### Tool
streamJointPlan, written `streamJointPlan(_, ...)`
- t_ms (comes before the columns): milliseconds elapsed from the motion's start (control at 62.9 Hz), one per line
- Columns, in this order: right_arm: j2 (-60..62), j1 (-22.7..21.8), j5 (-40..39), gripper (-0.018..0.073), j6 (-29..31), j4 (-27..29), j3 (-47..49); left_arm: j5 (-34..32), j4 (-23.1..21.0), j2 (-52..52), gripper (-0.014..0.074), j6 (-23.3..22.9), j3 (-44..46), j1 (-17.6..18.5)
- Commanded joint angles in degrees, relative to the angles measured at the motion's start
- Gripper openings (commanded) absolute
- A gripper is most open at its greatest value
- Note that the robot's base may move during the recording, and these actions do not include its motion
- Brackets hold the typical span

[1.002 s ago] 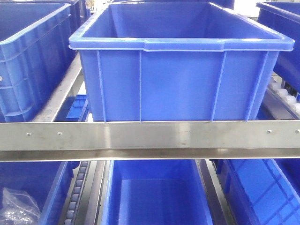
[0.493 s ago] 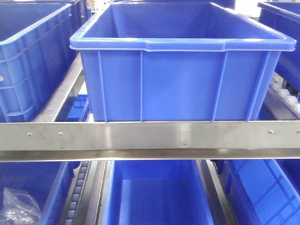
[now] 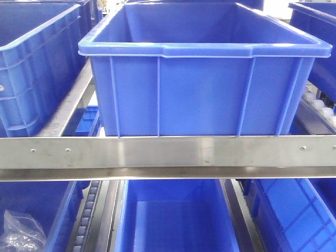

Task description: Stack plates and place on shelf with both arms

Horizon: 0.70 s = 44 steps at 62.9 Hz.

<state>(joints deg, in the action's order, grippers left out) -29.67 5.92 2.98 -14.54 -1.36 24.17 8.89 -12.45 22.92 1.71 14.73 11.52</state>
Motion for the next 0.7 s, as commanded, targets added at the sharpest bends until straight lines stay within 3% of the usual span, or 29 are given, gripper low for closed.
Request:
streamJointPlan(0, 4.04, -2.59, -4.35, 0.0049, 0.29, -0.71, -2.14, -5.08, -0.31, 0.20, 0.0087, -0.26, 1.74, 0.25)
streamJointPlan(175, 16.20, -6.47, -4.35, 0.0049, 0.29, -0.71, -12.39, -5.08, -0.31, 0.20, 0.0087, -0.26, 1.74, 0.25)
streamJointPlan(398, 28.13, -6.91, -4.35, 0.0049, 0.29, -0.71, -22.62, -5.08, -0.31, 0.20, 0.0087, -0.26, 1.74, 0.25)
streamJointPlan(684, 31.54, -6.91, -1.17, 0.0049, 0.29, -0.70, -24.85, -5.08, -0.31, 0.41, 0.0087, -0.26, 1.74, 0.25)
